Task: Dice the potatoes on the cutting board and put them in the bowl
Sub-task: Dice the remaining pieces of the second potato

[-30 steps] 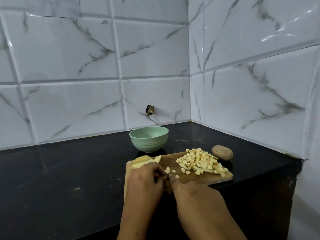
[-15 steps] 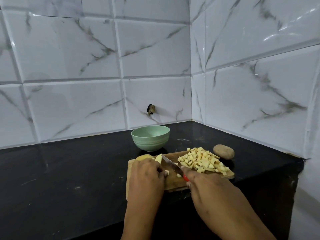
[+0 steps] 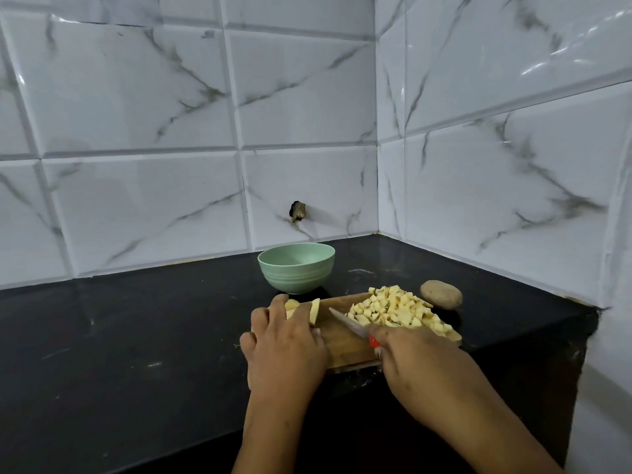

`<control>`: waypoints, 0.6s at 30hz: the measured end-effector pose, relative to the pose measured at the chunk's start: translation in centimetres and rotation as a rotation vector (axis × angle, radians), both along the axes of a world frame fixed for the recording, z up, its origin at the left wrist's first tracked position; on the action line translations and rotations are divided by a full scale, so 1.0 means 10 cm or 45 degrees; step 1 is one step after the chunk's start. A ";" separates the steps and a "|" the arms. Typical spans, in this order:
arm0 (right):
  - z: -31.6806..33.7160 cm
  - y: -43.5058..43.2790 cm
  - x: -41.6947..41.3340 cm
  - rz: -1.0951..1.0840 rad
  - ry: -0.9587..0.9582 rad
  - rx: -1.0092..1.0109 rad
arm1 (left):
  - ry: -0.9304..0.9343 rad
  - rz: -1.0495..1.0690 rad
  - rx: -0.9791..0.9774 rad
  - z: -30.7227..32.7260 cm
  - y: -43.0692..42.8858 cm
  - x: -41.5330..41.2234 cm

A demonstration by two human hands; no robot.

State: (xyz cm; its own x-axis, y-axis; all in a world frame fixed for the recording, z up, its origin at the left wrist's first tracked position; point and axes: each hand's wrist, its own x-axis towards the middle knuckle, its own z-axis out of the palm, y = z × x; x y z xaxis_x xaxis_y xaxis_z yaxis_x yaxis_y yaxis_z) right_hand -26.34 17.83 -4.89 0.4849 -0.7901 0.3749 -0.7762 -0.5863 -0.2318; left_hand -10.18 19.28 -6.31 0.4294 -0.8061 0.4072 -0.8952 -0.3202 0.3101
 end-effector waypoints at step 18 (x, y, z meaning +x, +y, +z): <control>0.06 -0.07 -0.09 0.020 -0.087 0.101 | -0.010 -0.067 0.093 -0.01 -0.04 -0.02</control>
